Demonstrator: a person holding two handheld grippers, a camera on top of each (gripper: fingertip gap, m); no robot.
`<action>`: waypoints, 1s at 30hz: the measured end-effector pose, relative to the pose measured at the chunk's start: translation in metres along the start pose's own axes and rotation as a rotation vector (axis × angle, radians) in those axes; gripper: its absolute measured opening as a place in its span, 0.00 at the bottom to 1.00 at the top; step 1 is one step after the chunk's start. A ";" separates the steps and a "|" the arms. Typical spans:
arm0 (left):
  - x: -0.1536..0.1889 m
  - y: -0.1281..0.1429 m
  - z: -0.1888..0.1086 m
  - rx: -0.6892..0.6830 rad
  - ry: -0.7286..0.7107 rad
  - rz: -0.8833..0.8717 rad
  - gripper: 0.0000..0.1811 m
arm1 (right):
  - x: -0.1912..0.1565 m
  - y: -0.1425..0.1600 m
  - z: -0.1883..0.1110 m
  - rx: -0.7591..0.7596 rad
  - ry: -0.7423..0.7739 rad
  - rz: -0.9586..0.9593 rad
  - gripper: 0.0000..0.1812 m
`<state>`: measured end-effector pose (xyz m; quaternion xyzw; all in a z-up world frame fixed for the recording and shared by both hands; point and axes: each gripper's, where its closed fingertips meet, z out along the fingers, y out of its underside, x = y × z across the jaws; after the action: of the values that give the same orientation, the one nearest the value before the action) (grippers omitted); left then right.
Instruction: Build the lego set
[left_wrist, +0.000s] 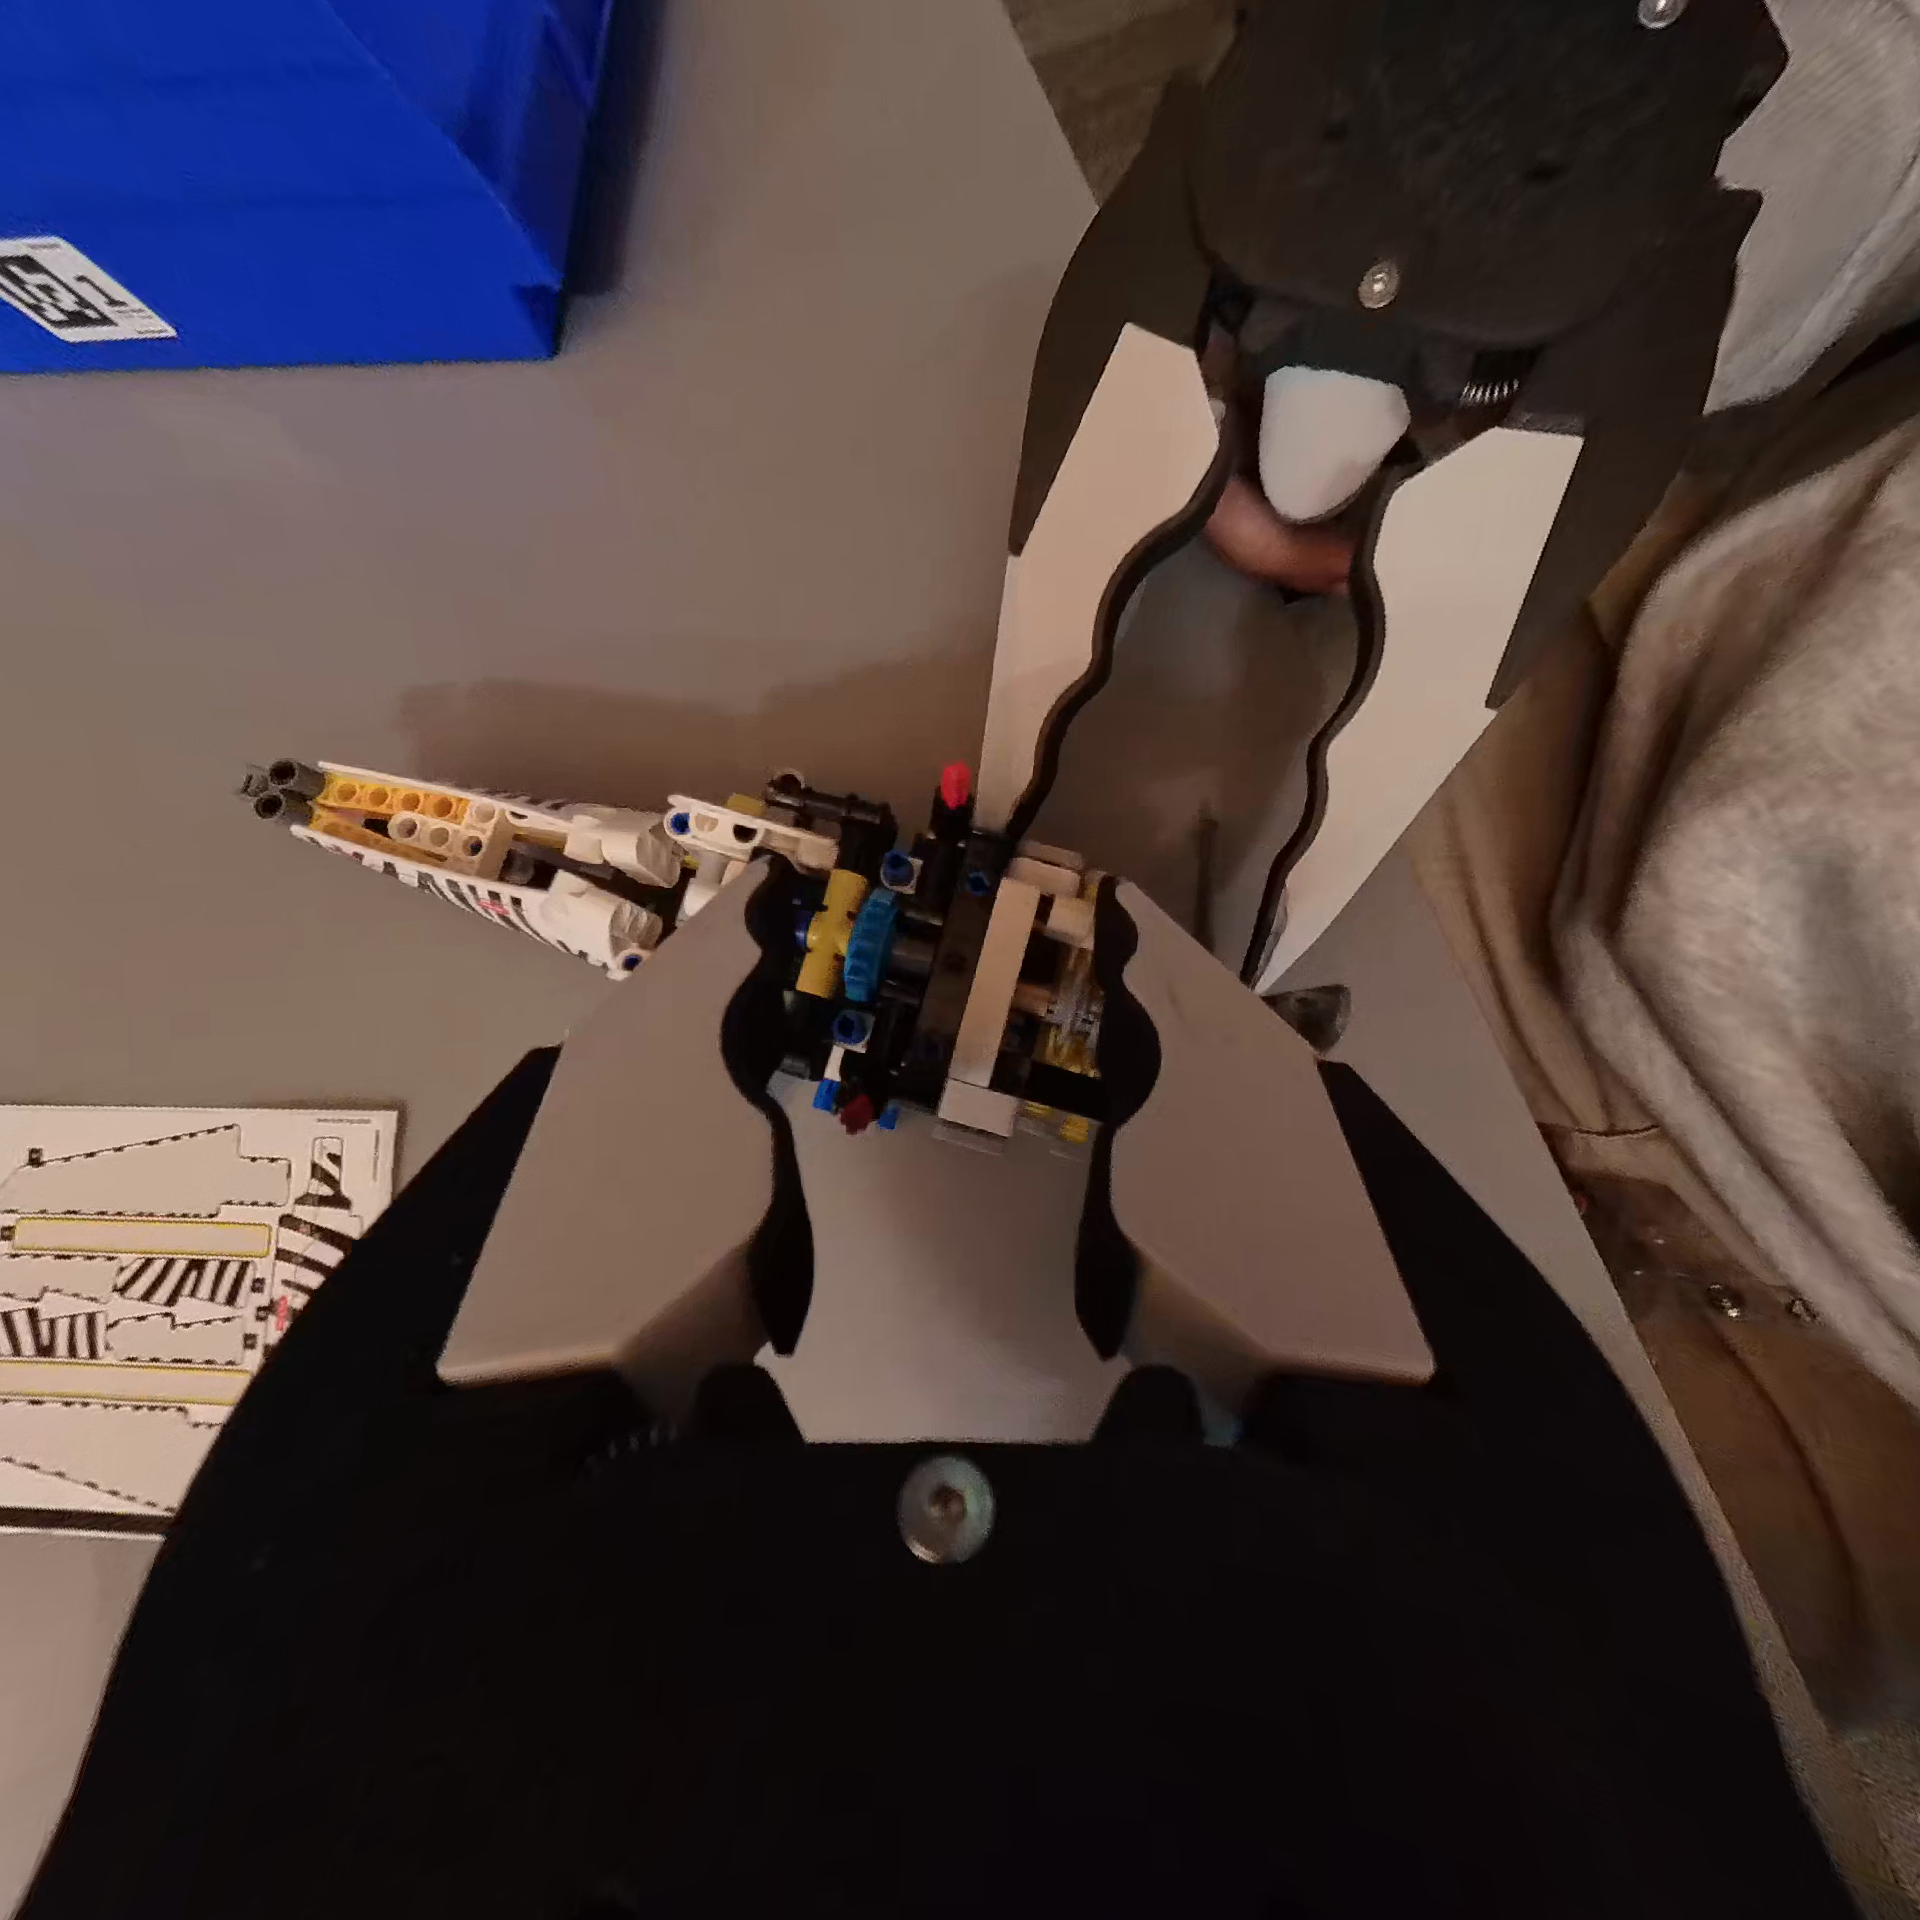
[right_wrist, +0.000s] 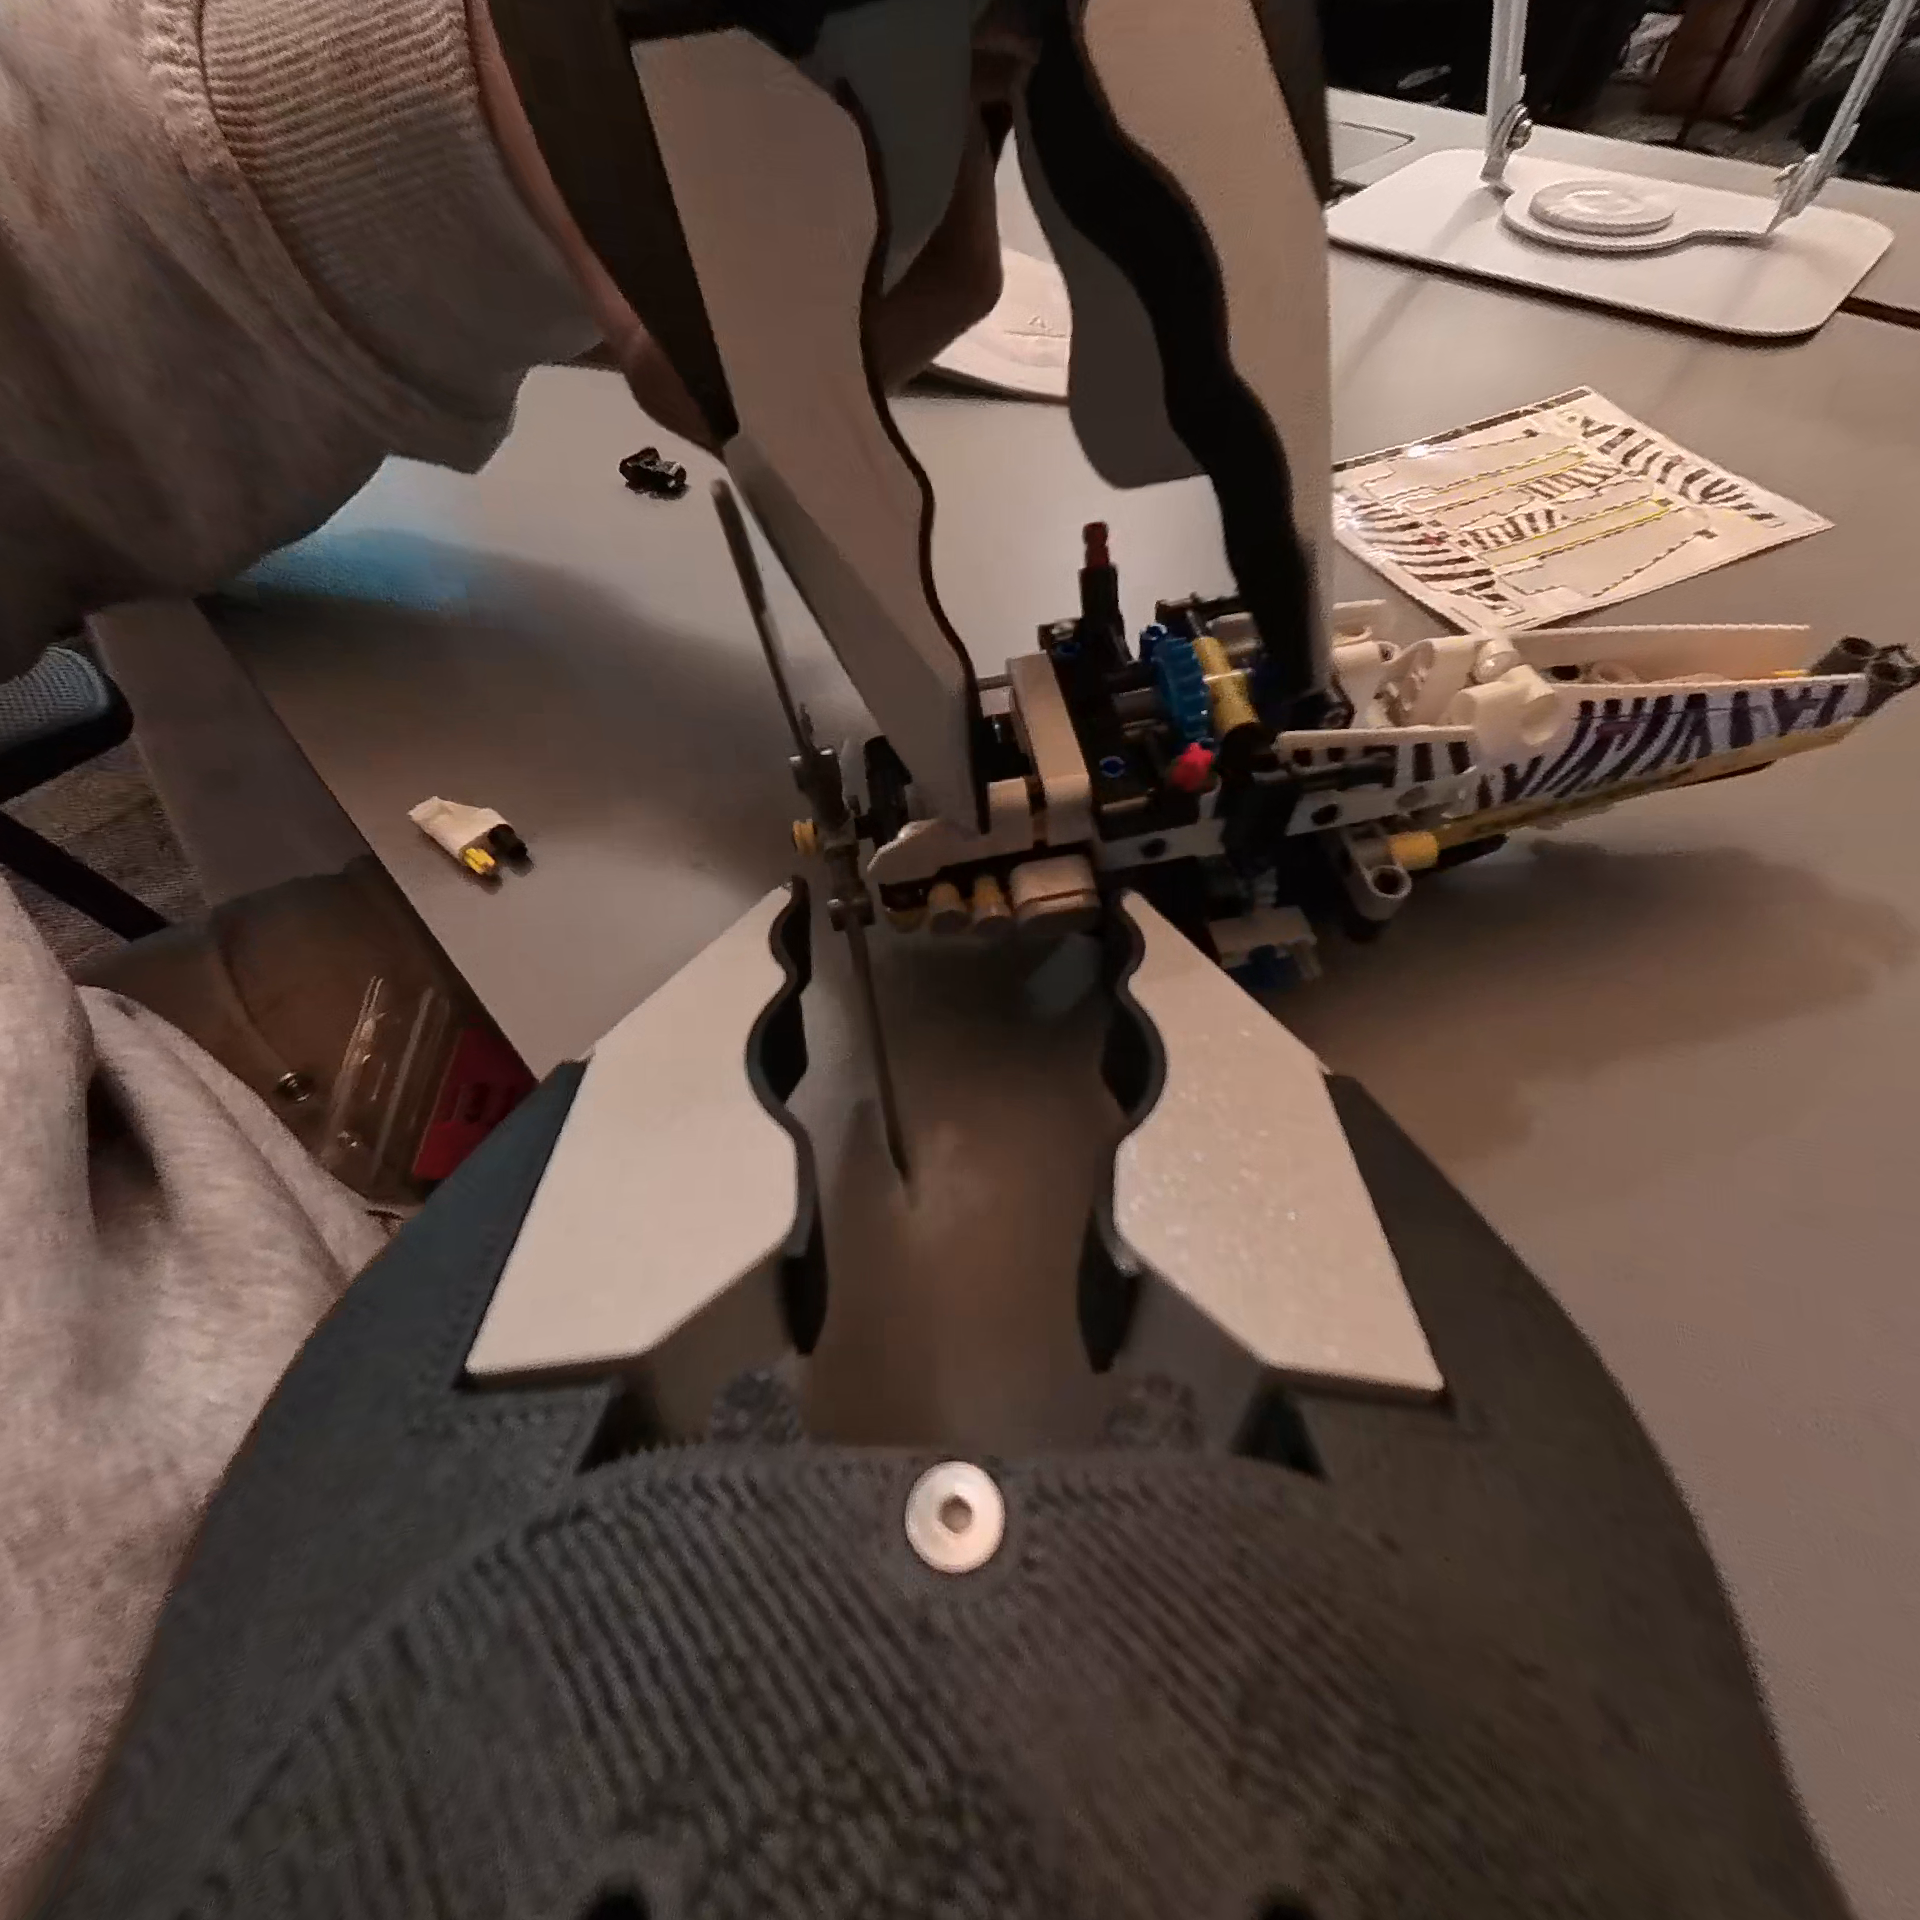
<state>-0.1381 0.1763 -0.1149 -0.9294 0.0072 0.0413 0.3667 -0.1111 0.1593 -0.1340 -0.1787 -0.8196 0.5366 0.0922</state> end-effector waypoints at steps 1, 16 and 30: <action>0.000 0.000 0.000 -0.003 -0.001 0.004 0.32 | 0.000 0.000 0.000 0.001 -0.005 0.007 0.30; 0.005 0.003 -0.002 -0.061 0.000 0.028 0.27 | 0.001 0.000 -0.001 -0.005 -0.047 0.055 0.28; 0.010 0.013 -0.017 -0.126 0.003 0.031 0.25 | 0.000 -0.003 -0.002 -0.015 -0.070 0.065 0.28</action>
<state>-0.1271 0.1550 -0.1123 -0.9505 0.0196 0.0458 0.3066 -0.1111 0.1593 -0.1303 -0.1870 -0.8201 0.5389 0.0444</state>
